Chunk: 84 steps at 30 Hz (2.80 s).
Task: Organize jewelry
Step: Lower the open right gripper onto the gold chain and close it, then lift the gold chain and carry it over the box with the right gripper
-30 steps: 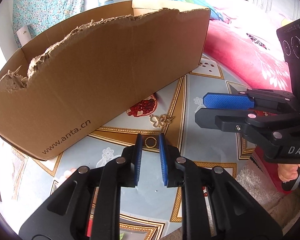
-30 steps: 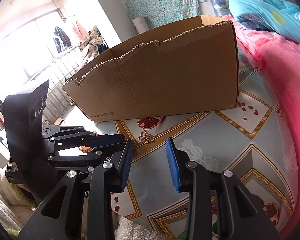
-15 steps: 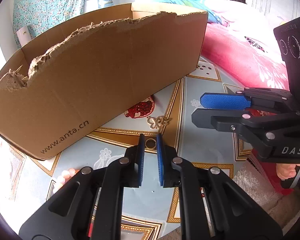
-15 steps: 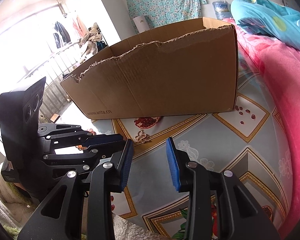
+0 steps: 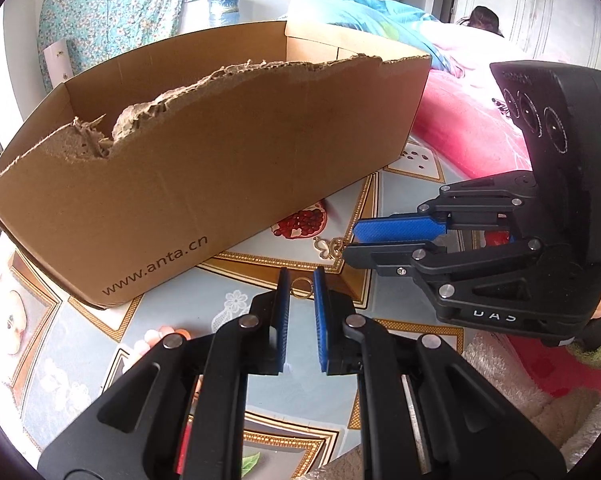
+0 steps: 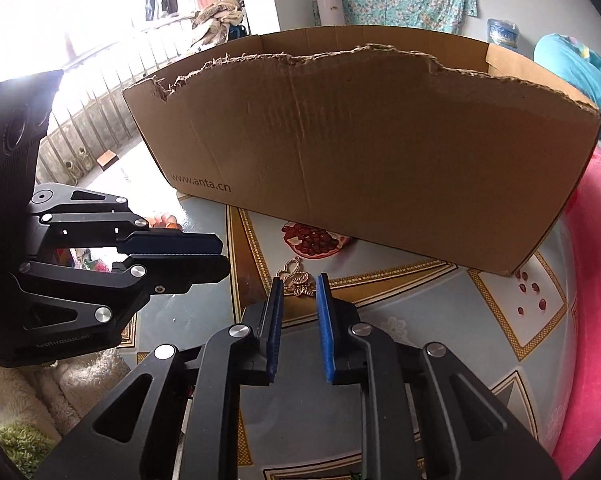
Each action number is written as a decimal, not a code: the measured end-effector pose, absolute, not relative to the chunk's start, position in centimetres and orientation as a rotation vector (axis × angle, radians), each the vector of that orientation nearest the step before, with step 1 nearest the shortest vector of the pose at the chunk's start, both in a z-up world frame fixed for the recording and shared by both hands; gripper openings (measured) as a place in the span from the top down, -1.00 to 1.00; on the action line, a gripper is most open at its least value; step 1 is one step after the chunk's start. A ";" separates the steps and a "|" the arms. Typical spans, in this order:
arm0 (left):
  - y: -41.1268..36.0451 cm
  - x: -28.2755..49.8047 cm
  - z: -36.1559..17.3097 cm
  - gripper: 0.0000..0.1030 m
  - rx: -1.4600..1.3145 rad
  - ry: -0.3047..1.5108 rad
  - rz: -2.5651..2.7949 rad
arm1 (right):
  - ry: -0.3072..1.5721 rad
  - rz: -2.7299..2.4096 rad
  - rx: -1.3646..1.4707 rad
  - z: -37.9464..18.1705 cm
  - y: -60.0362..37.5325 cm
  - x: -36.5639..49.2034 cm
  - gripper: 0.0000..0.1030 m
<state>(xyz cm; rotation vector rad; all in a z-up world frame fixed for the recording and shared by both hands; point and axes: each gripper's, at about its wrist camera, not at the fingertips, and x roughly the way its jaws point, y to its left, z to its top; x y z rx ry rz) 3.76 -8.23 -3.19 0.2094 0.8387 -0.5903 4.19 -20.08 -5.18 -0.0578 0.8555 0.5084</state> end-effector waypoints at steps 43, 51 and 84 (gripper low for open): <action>-6.6 3.8 -3.1 0.79 0.164 0.825 -0.595 | 0.891 0.499 -0.187 -3.9 -18.4 4.9 0.77; -6.4 3.7 -3.1 0.79 0.162 0.821 -0.592 | 0.906 0.501 -0.152 -3.8 -19.2 5.0 0.91; -5.8 3.9 -3.0 0.79 0.143 0.825 -0.592 | 0.912 0.526 -0.146 -3.3 -19.2 5.1 0.67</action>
